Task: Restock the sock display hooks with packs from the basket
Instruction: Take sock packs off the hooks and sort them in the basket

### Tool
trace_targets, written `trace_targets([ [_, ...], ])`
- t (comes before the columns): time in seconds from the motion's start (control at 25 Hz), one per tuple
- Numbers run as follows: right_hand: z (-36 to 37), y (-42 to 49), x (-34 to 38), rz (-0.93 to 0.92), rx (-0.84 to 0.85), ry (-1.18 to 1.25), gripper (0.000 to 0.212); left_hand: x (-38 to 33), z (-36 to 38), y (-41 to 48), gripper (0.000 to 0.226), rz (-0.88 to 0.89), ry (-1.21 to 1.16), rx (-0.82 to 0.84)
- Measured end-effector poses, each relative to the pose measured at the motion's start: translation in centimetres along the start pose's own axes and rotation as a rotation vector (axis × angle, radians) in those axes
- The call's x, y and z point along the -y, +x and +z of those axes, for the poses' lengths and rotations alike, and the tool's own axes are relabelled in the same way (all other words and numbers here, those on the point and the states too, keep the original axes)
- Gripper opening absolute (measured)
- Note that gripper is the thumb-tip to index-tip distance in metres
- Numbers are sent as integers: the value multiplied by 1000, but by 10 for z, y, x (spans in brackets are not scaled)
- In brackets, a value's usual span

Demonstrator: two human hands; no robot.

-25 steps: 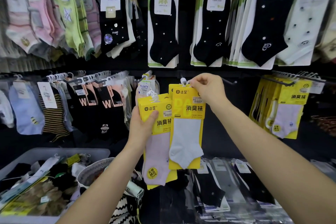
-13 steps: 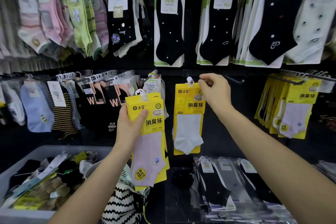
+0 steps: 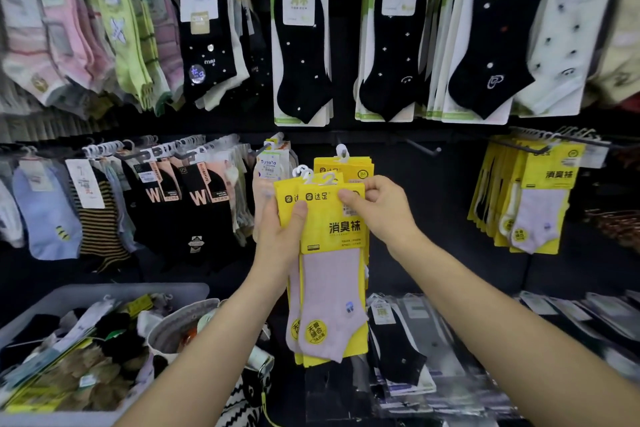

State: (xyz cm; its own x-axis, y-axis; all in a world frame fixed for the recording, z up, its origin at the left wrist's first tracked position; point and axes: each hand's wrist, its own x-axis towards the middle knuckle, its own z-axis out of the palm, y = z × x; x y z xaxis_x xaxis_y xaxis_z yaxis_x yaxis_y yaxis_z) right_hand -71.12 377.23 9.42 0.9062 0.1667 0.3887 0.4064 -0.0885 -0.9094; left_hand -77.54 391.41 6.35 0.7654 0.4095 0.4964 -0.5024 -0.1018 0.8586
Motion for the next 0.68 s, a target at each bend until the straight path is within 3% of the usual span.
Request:
trace_targets([
  [0.16, -15, 7, -1, 45, -64, 88, 3, 4, 2, 3, 13, 23, 31, -96],
  [0.32, -22, 24, 6, 81, -205, 106, 17, 8, -19, 10, 9, 30, 74, -148],
  [0.6, -7, 37, -3, 12, -248, -90, 9, 12, -56, 8, 11, 35, 134, -180],
  [0.68, -6, 35, -6, -28, -271, -126, 16, 13, -62, 8, 11, 31, 144, -195],
])
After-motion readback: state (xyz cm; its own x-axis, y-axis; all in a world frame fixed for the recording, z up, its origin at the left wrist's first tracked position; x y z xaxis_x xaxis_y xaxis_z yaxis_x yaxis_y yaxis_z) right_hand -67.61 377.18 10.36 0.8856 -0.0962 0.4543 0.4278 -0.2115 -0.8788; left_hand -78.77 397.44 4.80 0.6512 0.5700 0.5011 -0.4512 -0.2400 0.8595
